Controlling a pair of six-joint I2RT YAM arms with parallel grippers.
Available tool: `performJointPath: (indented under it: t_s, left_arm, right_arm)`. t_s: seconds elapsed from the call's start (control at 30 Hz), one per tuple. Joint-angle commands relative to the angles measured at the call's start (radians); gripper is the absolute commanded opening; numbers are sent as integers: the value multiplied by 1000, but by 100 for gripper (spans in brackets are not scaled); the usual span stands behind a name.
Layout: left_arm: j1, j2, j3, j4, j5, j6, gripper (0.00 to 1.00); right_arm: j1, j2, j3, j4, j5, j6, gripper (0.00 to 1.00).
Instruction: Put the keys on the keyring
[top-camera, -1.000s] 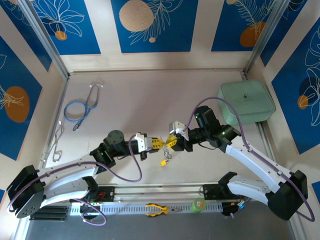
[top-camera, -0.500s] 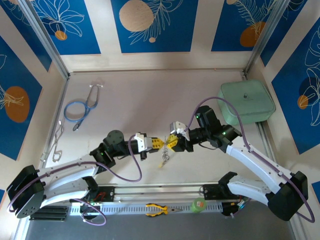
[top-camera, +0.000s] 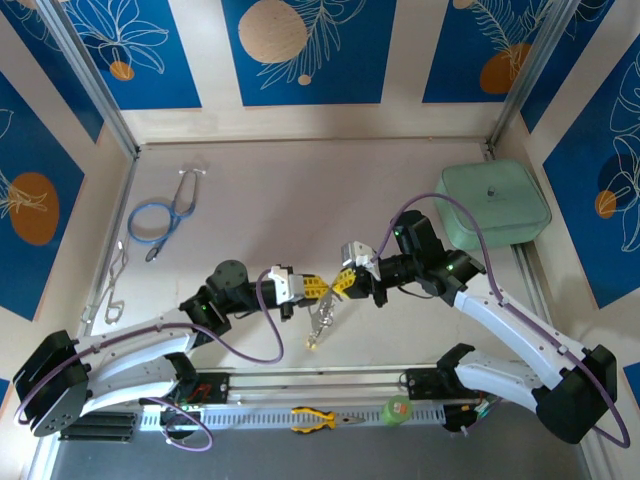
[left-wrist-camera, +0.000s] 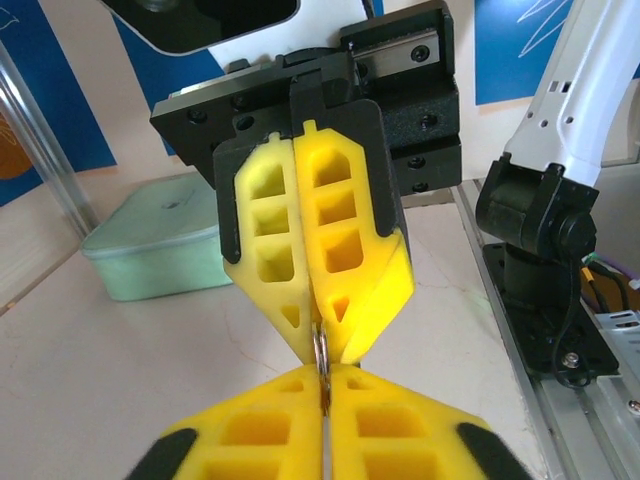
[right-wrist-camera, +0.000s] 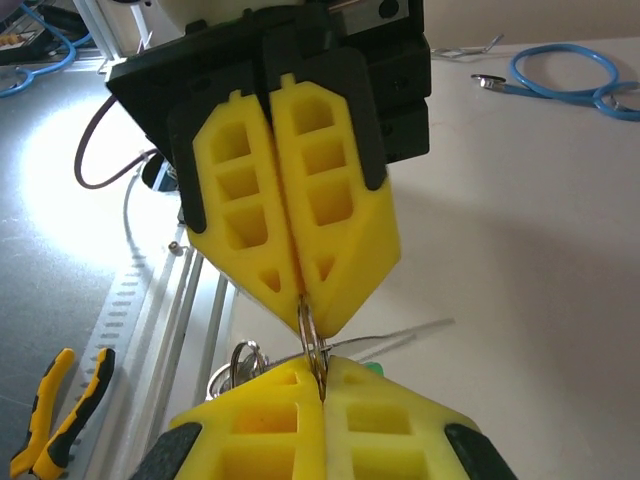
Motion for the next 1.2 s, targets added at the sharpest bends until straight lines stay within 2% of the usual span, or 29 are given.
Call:
performJointPath:
  t_s: [0.0,0.07,0.17,0.27,0.43,0.67,0.9,1.0,1.07,1.17]
  left_arm:
    - [-1,-28,16,-91,-69,42,36]
    - [-1,-38,49,-222,-124,98,37]
    - [-1,-46,91,-349,-145,165,35]
    - [-1,-42,112,-393,-153,188,35]
    - [-1,-28,122,-383,-122,187,33]
    - [-1,-10,122,-355,-103,180,28]
    - [-1,-10,119,-345,-99,179,13]
    - [-1,-22,114,-342,-97,182,1]
    - [-1,-32,105,-330,-97,181,0]
    - [-1,-46,72,-264,-94,157,0]
  right_arm:
    - [2,10,28,-38,-3,-21,0]
    - [8,22,56,-108,60,-72,0]
    - [34,58,111,-210,187,-139,0]
    - [81,99,157,-275,297,-186,0]
    - [144,151,219,-314,392,-203,0]
    - [205,177,256,-299,414,-199,0]
    - [233,185,247,-246,389,-160,0]
    - [234,174,232,-233,401,-147,0]
    - [217,145,204,-199,401,-123,8]
    - [142,71,135,-125,301,-66,27]
